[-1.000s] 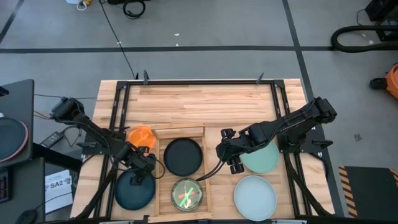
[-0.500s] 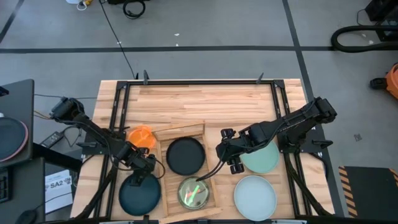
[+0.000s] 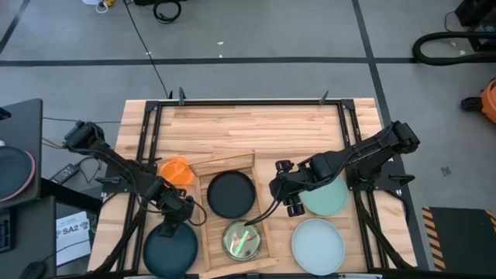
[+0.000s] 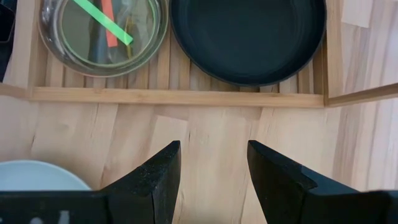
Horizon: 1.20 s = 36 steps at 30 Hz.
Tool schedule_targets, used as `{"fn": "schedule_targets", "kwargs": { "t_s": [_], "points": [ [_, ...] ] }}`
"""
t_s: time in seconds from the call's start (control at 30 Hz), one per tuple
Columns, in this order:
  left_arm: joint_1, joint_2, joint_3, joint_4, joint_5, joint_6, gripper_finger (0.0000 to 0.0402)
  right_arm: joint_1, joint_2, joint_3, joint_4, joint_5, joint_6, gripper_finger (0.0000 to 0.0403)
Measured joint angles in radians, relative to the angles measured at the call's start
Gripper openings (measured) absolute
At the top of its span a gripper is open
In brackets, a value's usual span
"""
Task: Place and stack plates onto a shelf
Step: Stack the big black plate on top of the big black plate on the shelf
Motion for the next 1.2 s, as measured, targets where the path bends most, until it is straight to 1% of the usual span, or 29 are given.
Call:
{"fn": "schedule_targets", "kwargs": {
  "t_s": [0.13, 0.33, 0.53, 0.63, 0.8, 0.9, 1.07, 1.2],
  "points": [
    [0.000, 0.000, 0.056, -0.022, 0.045, 0.038, 0.0014, 0.000, 0.000, 0.000, -0.021, 0.000, 0.000, 0.0190],
    [0.024, 0.000, 0.169, -0.155, 0.043, 0.126, 0.0015, 0.000, 0.000, 0.000, -0.059, 0.000, 0.012, 0.0190],
    [0.099, 0.000, 0.299, -0.325, -0.027, 0.228, 0.0015, 0.009, 0.000, 0.000, -0.107, 0.000, 0.026, 0.0190],
    [0.153, 0.000, 0.358, -0.374, -0.069, 0.301, 0.0015, 0.018, 0.000, 0.000, -0.109, 0.000, 0.026, 0.0190],
    [0.263, 0.000, 0.422, -0.383, -0.102, 0.419, 0.0015, 0.039, 0.000, 0.000, -0.108, 0.000, 0.031, 0.0190],
    [0.333, 0.000, 0.436, -0.370, -0.121, 0.462, 0.0015, 0.049, 0.000, 0.000, -0.107, 0.000, 0.054, 0.0190],
    [0.440, 0.000, 0.436, -0.299, -0.138, 0.454, 0.0015, 0.063, 0.000, 0.000, -0.104, 0.000, 0.075, 0.0190],
    [0.494, 0.000, 0.436, -0.224, -0.138, 0.408, 0.0015, 0.068, 0.000, 0.000, -0.100, 0.000, 0.080, 0.0190]
  ]
}}
